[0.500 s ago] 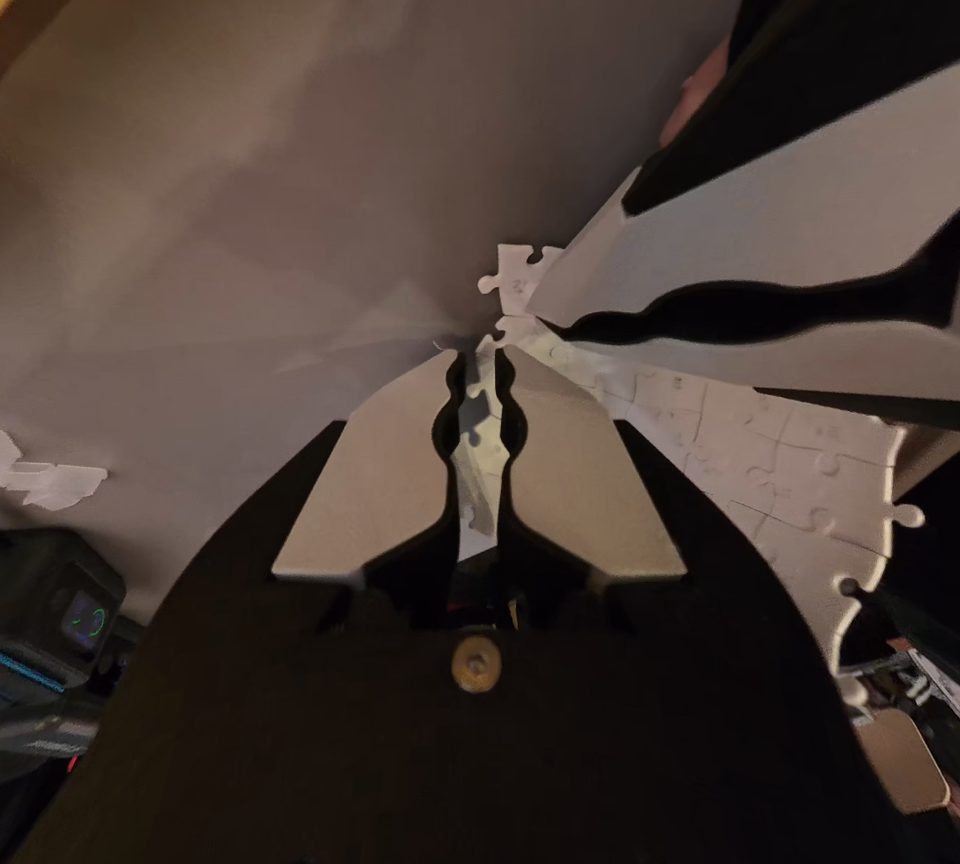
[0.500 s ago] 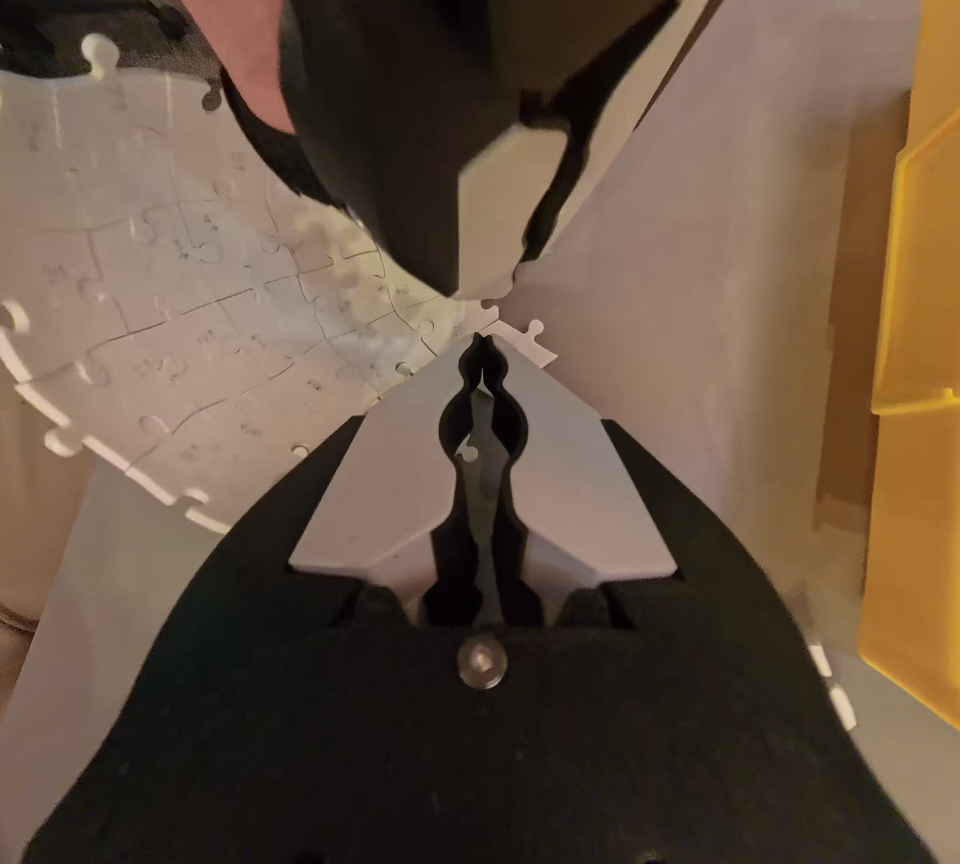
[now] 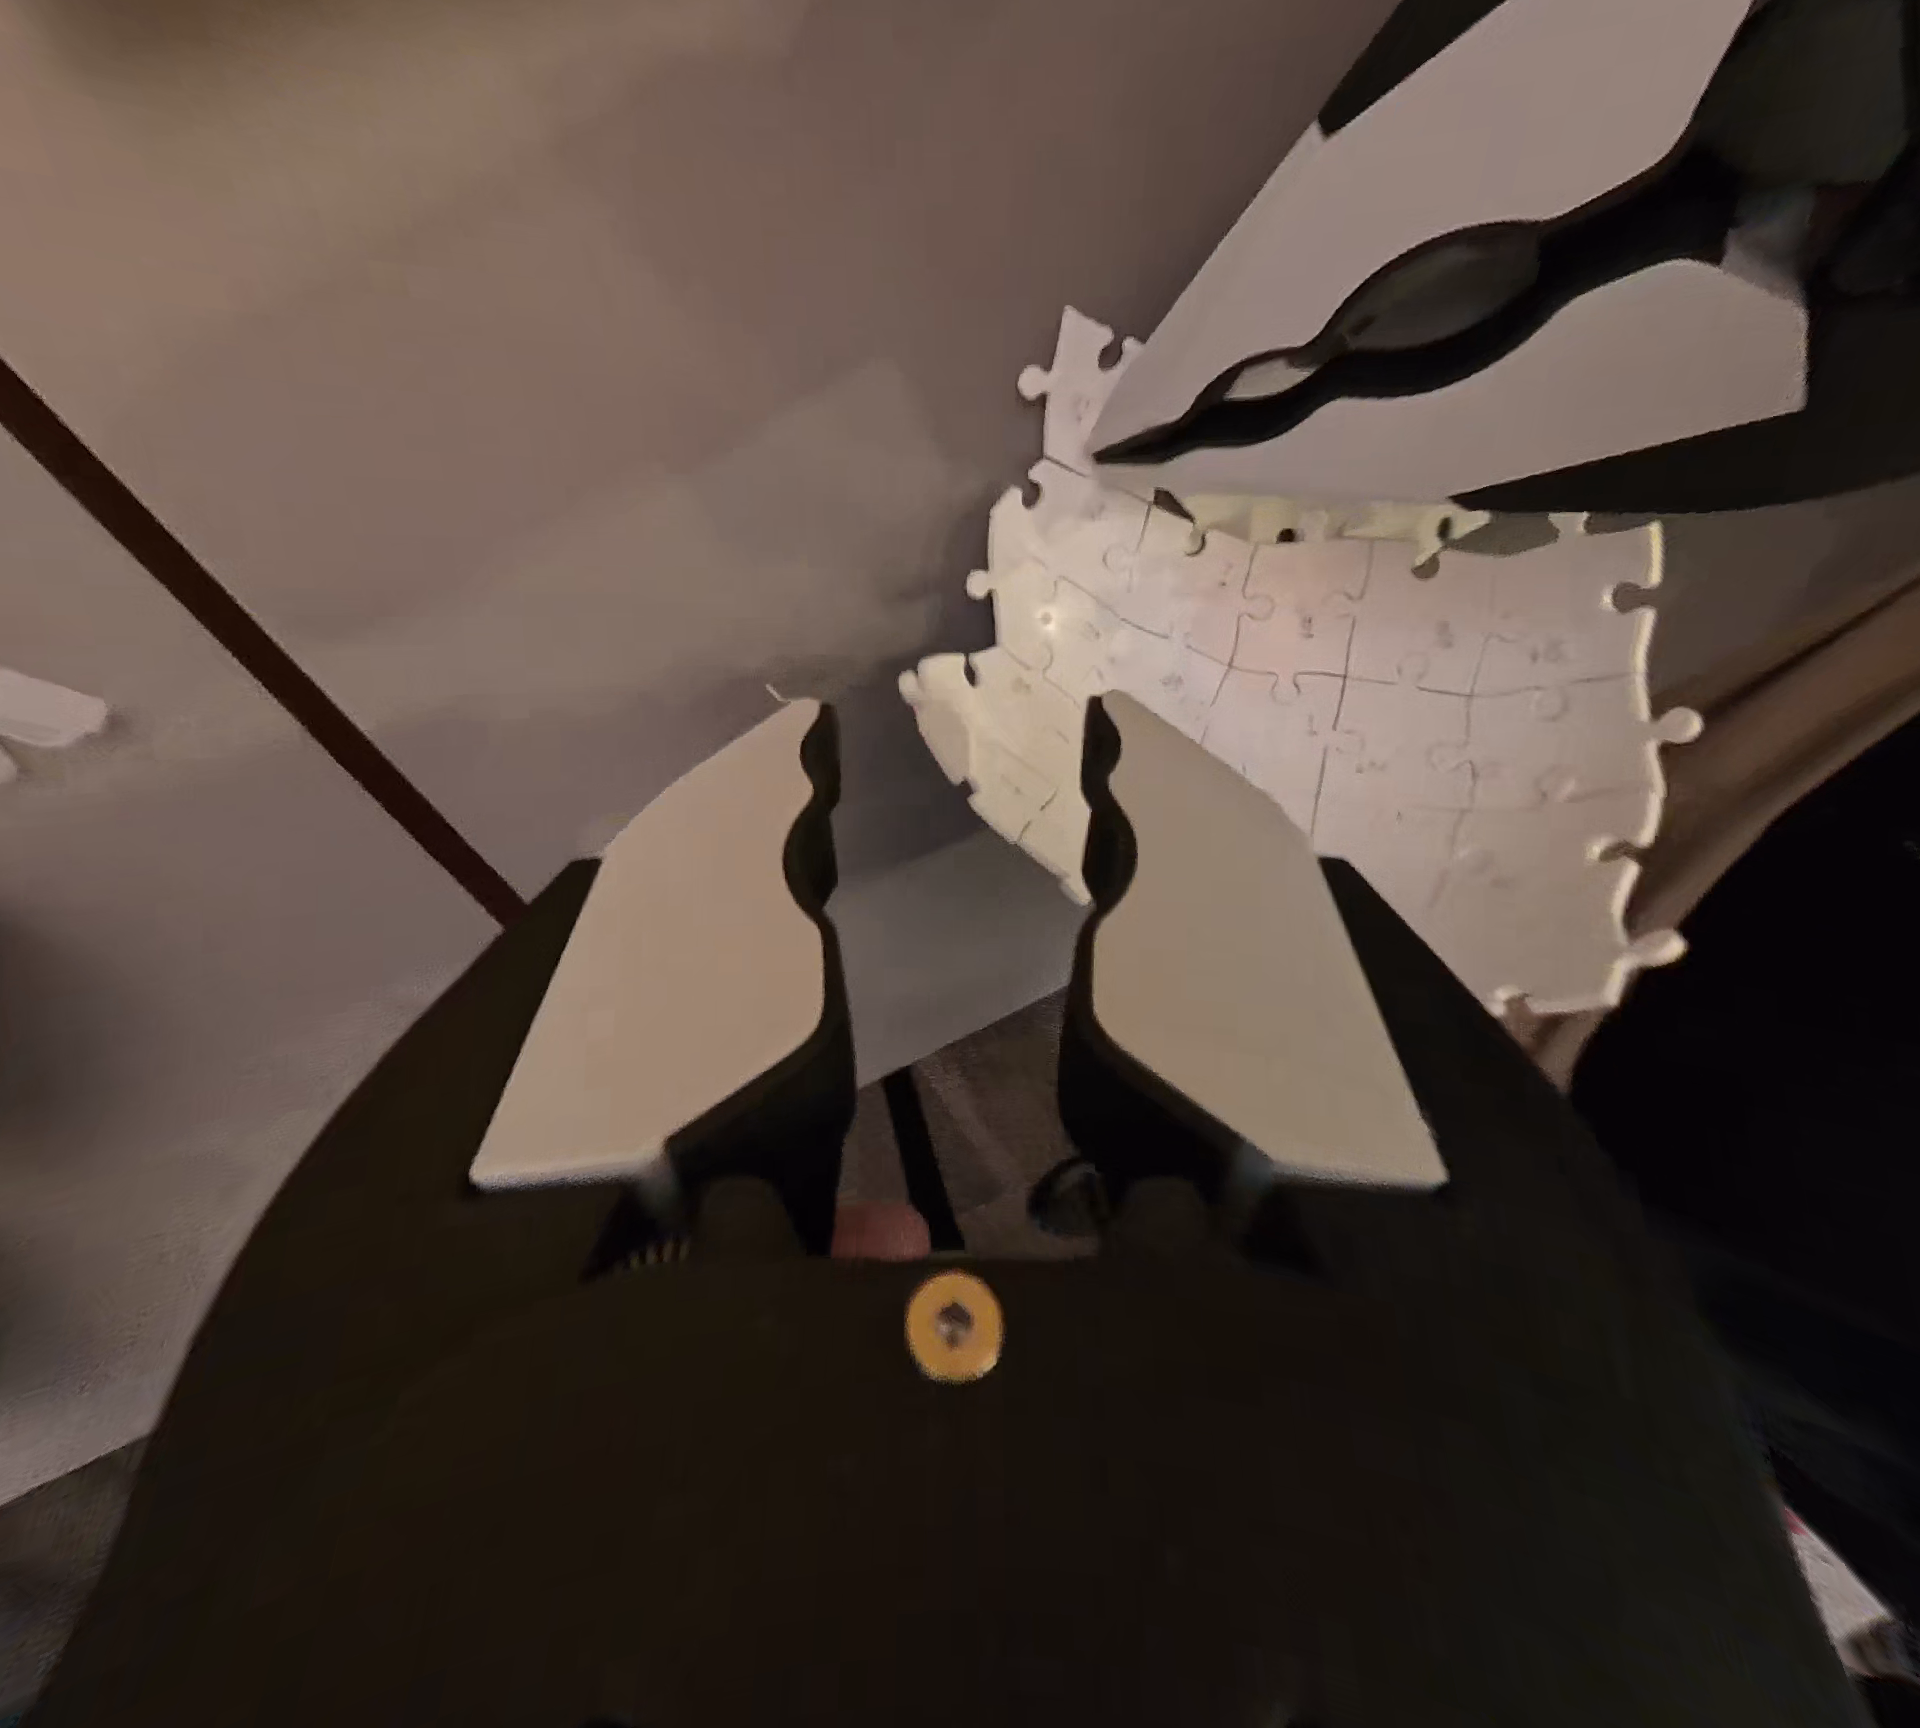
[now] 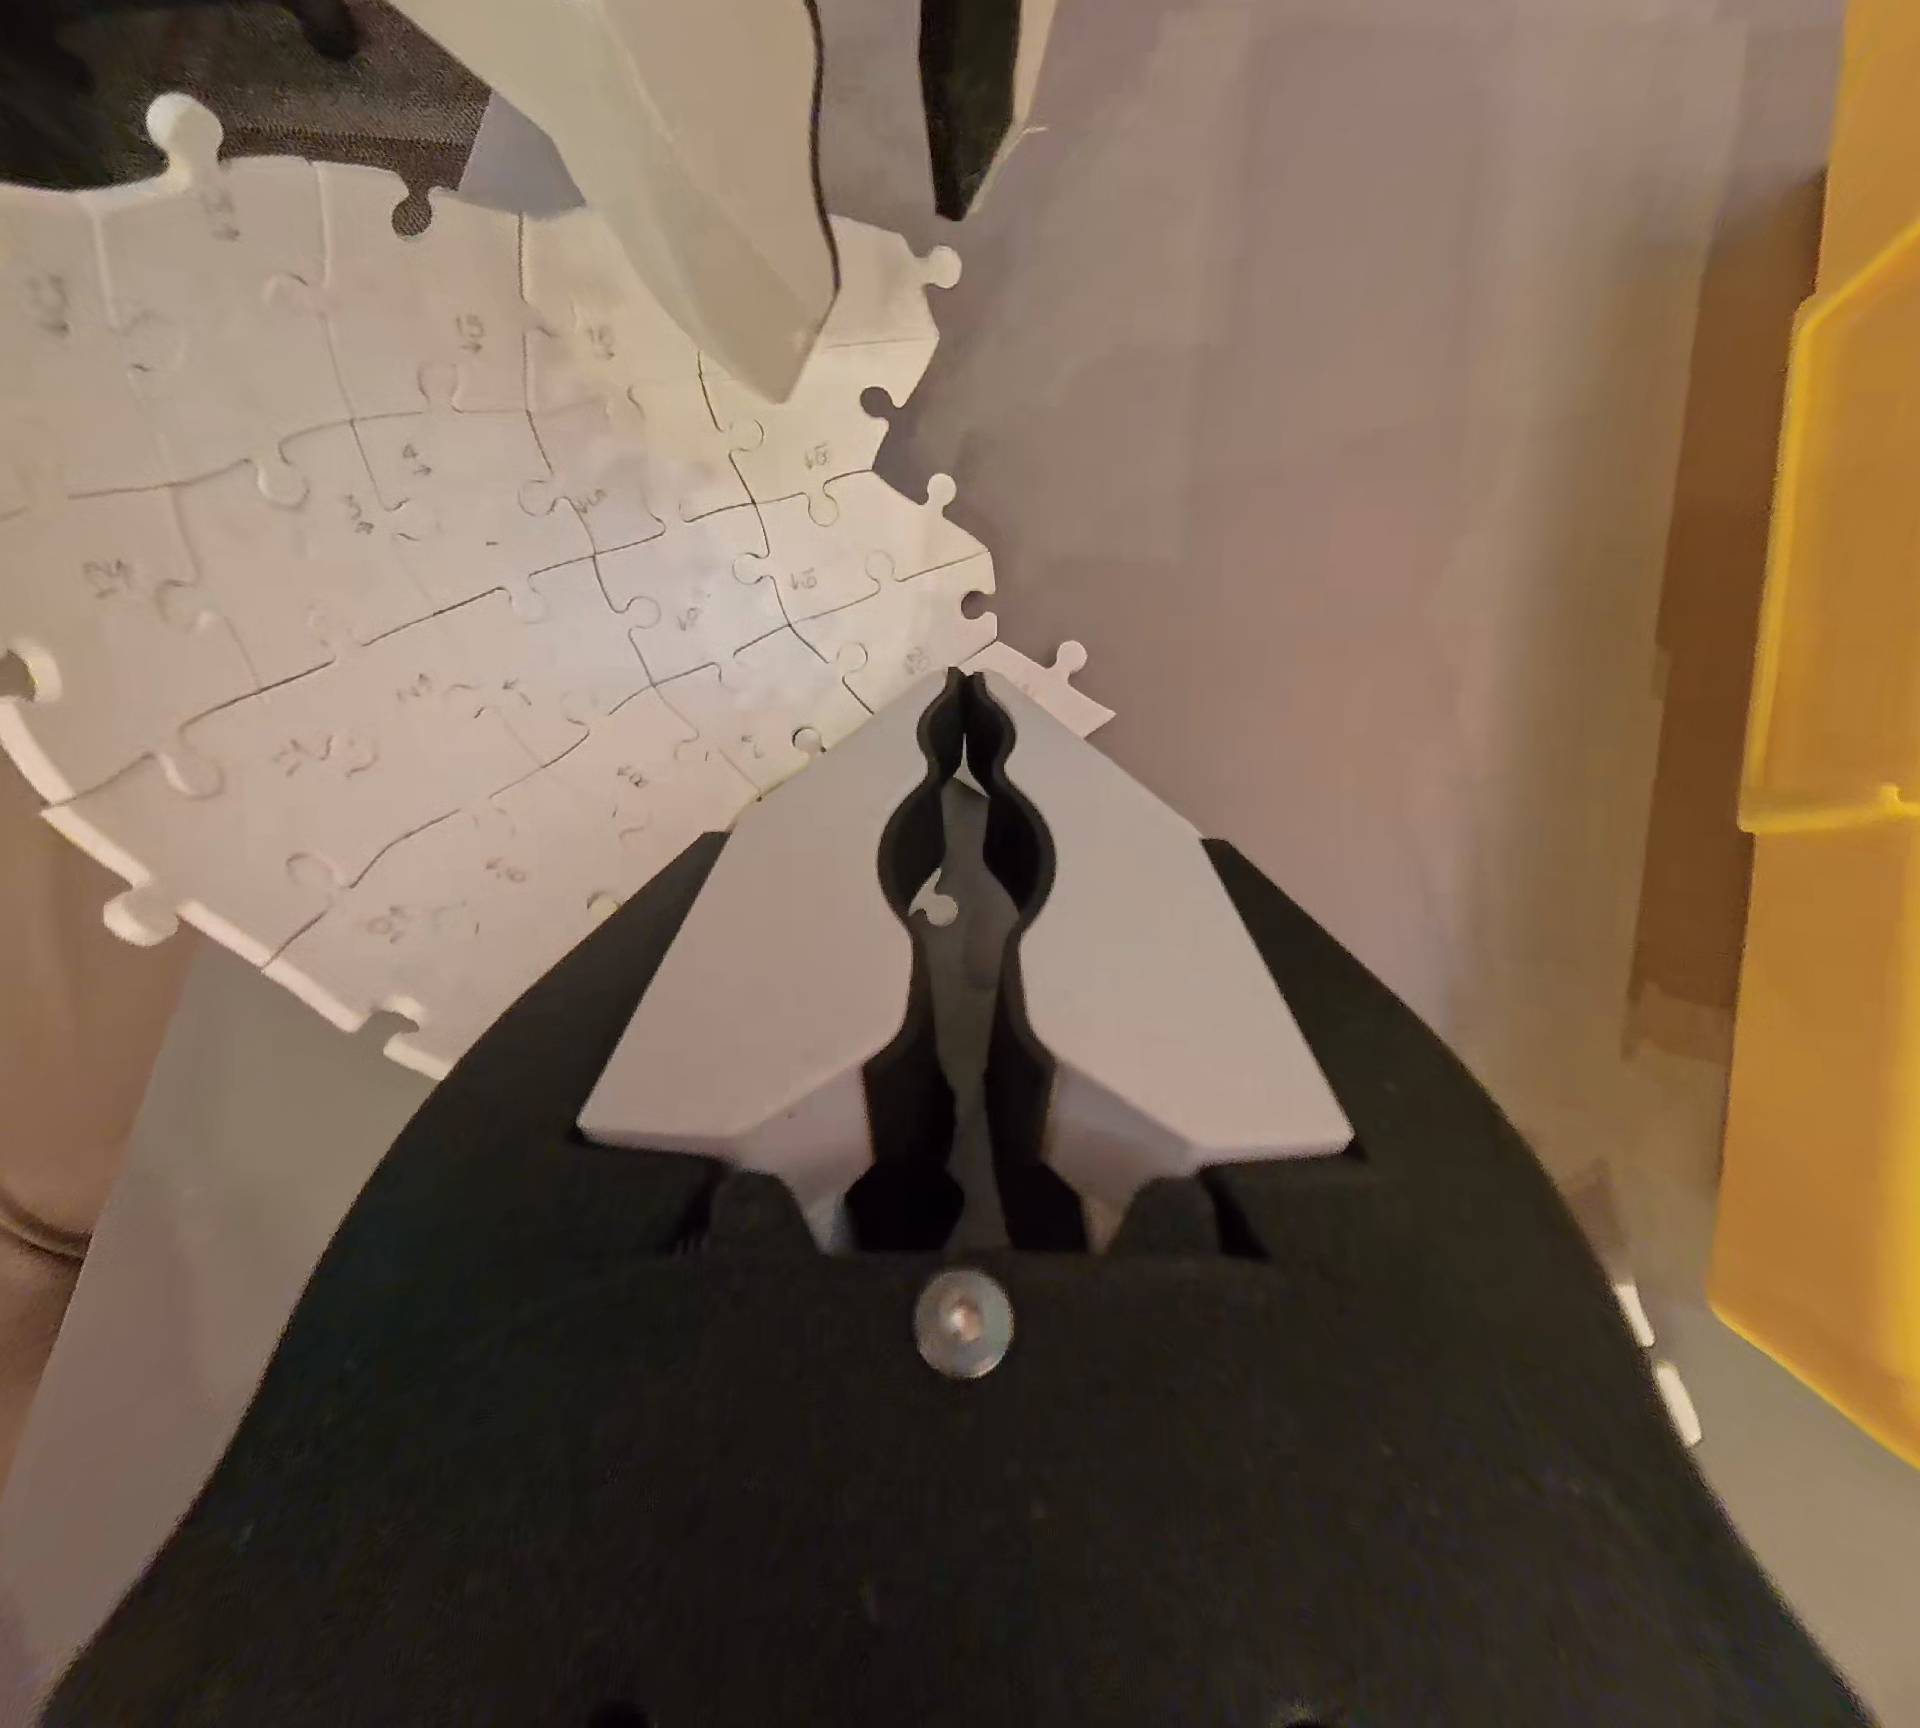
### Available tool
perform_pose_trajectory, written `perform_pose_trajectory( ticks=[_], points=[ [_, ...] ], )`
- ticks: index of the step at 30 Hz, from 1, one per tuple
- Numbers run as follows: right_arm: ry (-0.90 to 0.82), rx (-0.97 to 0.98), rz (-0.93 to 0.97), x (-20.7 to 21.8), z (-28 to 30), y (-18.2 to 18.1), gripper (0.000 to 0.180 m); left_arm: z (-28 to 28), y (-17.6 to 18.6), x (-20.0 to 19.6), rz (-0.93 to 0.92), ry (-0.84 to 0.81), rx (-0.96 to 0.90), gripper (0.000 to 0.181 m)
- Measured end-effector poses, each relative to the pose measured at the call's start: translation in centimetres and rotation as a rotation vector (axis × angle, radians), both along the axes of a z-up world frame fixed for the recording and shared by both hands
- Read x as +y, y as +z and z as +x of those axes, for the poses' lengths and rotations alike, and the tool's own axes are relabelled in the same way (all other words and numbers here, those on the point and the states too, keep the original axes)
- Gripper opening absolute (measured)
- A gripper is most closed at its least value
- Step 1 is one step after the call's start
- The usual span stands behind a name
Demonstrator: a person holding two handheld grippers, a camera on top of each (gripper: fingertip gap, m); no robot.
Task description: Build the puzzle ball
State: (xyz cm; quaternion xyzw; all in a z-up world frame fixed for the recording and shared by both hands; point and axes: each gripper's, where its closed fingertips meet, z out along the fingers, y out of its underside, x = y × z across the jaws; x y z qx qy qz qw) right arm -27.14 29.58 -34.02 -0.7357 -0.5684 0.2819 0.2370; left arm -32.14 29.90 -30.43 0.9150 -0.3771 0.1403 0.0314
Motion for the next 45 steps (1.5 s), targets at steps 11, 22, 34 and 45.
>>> perform_pose_trajectory(
  ticks=[11, 22, 34, 45],
  points=[
    [0.002, -0.009, 0.002, 0.0, 0.0, 0.0, 0.000, 0.0, -1.7, -1.4, -0.146, 0.019, -0.020, 0.023],
    [0.004, 0.004, -0.004, -0.2, 0.0, 0.2, 0.000, -0.1, -1.9, -0.7, -0.169, 0.061, 0.015, 0.005],
    [0.031, -0.011, 0.019, -1.0, 2.0, 2.3, 0.000, 0.0, -2.0, -0.2, -0.167, 0.081, 0.031, 0.004],
    [0.093, -0.121, -0.015, -3.7, 2.9, 0.1, 0.000, -0.1, -2.1, 0.0, -0.153, 0.099, 0.042, 0.004]
  ],
)
